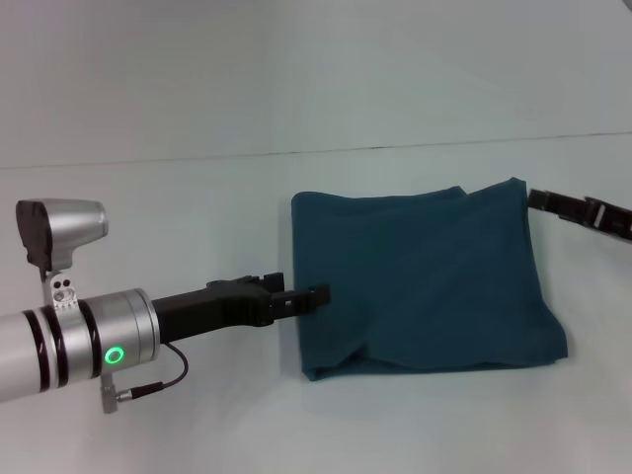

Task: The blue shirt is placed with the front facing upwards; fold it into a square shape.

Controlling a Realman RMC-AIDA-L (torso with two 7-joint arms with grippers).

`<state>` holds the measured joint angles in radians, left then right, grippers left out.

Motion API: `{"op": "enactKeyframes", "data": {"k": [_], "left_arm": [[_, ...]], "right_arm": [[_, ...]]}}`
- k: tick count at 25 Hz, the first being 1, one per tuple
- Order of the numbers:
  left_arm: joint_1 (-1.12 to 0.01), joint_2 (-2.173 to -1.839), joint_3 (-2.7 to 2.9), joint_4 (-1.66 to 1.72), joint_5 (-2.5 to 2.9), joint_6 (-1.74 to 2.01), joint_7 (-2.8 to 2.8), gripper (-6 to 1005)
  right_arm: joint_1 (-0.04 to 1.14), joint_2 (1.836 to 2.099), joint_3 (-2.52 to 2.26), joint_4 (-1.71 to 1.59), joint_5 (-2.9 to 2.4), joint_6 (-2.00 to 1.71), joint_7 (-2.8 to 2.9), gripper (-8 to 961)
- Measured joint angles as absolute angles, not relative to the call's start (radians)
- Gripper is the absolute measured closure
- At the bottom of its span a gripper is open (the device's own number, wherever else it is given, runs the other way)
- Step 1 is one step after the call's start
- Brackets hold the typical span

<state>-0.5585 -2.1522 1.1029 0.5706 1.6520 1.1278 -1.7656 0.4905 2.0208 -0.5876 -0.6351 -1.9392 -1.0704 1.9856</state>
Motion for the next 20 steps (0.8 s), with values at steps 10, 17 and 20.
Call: {"op": "enactKeyframes", "data": {"k": [10, 17, 20], "left_arm": [[-0.564, -2.155, 1.109, 0.572, 1.651, 1.127, -1.765, 110], [-0.565, -2.155, 1.109, 0.572, 1.652, 1.127, -1.764, 111], [-0.565, -2.155, 1.108, 0.573, 1.652, 1.127, -1.76, 112]], "right_arm": [[0.436, 1.966, -0.593, -0.635, -2.09, -1.311, 2.184, 171], [0.447, 1.954, -0.594, -0.625, -2.161, -1.35, 2.258, 173], [0.453, 1.954, -0.594, -0.622, -2.165, -1.354, 2.265, 172]]}}
